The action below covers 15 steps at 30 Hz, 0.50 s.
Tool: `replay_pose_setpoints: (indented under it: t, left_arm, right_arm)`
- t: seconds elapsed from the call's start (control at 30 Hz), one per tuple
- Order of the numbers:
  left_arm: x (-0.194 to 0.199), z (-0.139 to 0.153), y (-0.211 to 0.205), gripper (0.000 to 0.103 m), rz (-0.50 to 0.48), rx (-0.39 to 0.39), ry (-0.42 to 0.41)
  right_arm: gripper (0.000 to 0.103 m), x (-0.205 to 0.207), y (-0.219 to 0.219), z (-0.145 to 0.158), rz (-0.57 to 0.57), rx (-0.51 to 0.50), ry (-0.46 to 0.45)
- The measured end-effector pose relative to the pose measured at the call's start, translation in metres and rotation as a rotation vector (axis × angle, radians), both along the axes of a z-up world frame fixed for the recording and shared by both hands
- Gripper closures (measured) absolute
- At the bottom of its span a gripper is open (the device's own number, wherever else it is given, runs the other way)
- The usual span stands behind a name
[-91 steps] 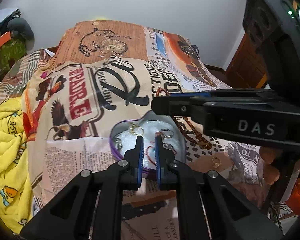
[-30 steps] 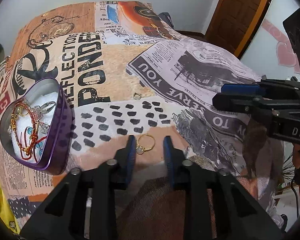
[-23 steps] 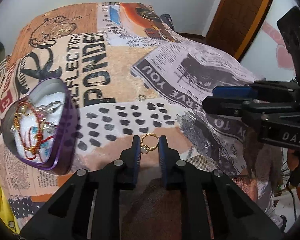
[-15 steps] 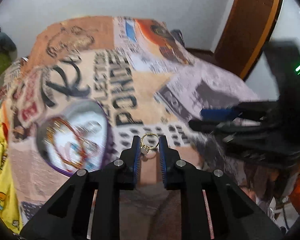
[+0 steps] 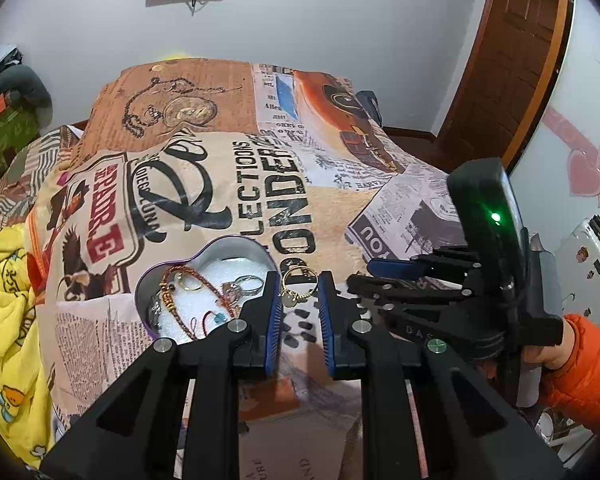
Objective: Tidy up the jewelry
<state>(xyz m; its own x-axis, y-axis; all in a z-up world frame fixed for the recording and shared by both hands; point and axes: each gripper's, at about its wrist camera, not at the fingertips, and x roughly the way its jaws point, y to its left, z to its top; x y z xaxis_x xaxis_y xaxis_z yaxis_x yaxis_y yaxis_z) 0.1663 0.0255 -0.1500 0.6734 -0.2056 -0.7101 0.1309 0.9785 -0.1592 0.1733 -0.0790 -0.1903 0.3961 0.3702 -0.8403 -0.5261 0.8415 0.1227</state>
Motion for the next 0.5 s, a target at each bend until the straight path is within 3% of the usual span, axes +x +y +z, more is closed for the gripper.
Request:
replay_pose_setpoints:
  t: [0.1, 0.33, 0.5]
  left_arm:
    - [-0.001, -0.001, 0.004, 0.086, 0.011, -0.010, 0.000]
    - [-0.008, 0.007, 0.009, 0.086, 0.029, -0.008, -0.014]
    - [-0.018, 0.019, 0.016, 0.086, 0.048, 0.005, -0.037]
  right_arm:
    - [0.092, -0.005, 0.004, 0.000, 0.016, -0.008, -0.013]
    - [0.095, 0.001, 0.006, 0.001, 0.014, -0.007, 0.003]
    - [0.099, -0.002, 0.001, 0.022, -0.001, 0.014, -0.025]
